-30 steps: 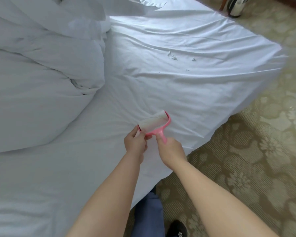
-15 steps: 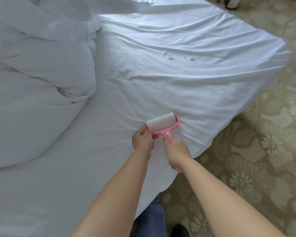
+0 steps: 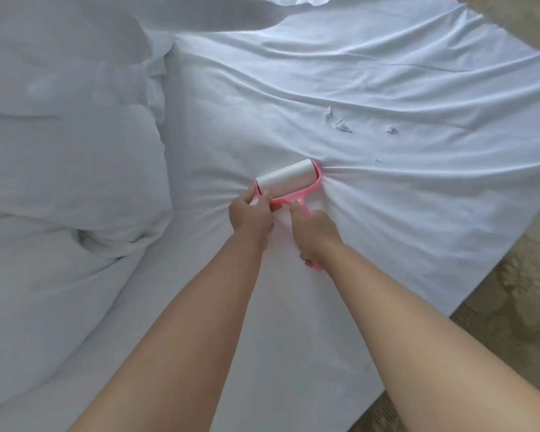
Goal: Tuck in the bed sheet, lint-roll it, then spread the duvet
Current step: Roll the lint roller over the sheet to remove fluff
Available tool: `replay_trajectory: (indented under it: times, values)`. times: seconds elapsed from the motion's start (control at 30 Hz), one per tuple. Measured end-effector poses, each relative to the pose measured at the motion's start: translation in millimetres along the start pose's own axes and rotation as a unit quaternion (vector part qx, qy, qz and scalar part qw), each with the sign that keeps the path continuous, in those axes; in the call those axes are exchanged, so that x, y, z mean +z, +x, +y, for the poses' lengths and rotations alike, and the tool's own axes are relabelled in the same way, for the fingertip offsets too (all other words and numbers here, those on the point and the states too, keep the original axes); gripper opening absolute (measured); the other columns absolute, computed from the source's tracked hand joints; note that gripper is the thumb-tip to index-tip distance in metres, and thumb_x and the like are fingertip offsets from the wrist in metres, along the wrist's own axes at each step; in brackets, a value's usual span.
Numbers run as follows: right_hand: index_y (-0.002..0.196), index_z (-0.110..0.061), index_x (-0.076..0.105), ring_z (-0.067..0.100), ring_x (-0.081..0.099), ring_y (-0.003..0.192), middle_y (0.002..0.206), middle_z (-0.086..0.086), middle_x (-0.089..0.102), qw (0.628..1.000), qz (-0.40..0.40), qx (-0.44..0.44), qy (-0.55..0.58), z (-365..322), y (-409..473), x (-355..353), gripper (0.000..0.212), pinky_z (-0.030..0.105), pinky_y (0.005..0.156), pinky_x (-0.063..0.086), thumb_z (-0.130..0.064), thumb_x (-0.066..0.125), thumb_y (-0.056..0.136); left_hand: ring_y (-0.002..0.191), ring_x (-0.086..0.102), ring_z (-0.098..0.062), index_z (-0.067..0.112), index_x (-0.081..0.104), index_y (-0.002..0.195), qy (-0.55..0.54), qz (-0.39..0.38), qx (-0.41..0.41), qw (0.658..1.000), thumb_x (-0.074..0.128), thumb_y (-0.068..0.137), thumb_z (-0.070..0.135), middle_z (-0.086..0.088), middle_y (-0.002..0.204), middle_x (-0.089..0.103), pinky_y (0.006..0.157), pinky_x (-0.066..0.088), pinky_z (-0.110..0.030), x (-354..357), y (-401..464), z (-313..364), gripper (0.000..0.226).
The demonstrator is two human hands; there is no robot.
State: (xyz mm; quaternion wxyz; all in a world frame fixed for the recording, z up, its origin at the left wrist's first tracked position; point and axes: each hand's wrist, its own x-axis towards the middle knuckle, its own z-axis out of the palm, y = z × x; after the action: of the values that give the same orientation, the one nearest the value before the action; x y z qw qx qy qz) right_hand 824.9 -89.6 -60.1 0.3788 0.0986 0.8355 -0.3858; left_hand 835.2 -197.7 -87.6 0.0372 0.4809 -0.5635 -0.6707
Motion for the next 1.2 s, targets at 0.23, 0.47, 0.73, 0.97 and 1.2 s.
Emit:
replay_trajectory:
  times: [0.23, 0.47, 0.73, 0.97, 1.2]
  values:
    - [0.105, -0.009, 0.058, 0.022, 0.050, 0.058, 0.077, 0.004, 0.052, 0.999, -0.002, -0.038, 0.019, -34.7, 39.6, 3.4, 0.061, 0.027, 0.047, 0.040, -0.062, 0.029, 0.094, 0.035, 0.045, -0.004, 0.017, 0.054, 0.135, 0.009, 0.005, 0.000, 1.000, 0.057, 0.095, 0.015, -0.018, 0.093, 0.072, 0.038, 0.033, -0.016, 5.6, 43.4, 29.1, 0.040]
    - [0.107, -0.012, 0.057, 0.025, 0.059, 0.082, 0.090, 0.004, 0.059, 0.998, 0.010, -0.064, 0.004, -20.8, 25.4, 1.0, 0.060, 0.045, 0.080, 0.055, -0.062, 0.028, 0.094, 0.038, 0.046, -0.005, 0.022, 0.054, 0.134, 0.011, 0.017, -0.002, 1.000, 0.056, 0.096, 0.015, -0.012, 0.086, 0.072, 0.041, 0.034, -0.018, 5.9, 21.6, 26.9, 0.039]
    - [0.113, -0.011, 0.060, 0.032, 0.062, 0.088, 0.099, 0.012, 0.063, 0.999, -0.012, -0.039, -0.036, 33.9, -35.3, -19.4, 0.068, 0.045, 0.080, 0.055, -0.067, 0.025, 0.092, 0.042, 0.055, -0.002, 0.019, 0.057, 0.130, -0.013, 0.040, -0.020, 0.999, 0.056, 0.095, 0.011, -0.017, 0.095, 0.071, 0.040, 0.033, -0.018, 6.7, -65.9, -8.8, 0.037]
    - [0.095, -0.012, 0.061, 0.025, 0.060, 0.075, 0.085, 0.005, 0.062, 0.996, 0.049, -0.063, -0.032, 57.0, -58.6, -79.8, 0.064, 0.030, 0.061, 0.042, -0.064, 0.024, 0.094, 0.040, 0.041, -0.009, 0.023, 0.050, 0.137, -0.004, 0.016, -0.011, 1.000, 0.060, 0.094, 0.017, -0.012, 0.077, 0.070, 0.045, 0.033, -0.022, 47.8, -114.2, 3.5, 0.045]
    - [0.106, -0.010, 0.058, 0.033, 0.062, 0.090, 0.101, 0.011, 0.063, 0.997, 0.080, -0.004, 0.020, 103.2, -54.6, -106.1, 0.064, 0.040, 0.077, 0.053, -0.063, 0.025, 0.094, 0.037, 0.044, -0.003, 0.021, 0.045, 0.142, 0.036, -0.056, -0.046, 0.997, 0.052, 0.096, 0.011, -0.016, 0.088, 0.071, 0.046, 0.031, -0.020, 93.6, -131.7, -22.2, 0.048]
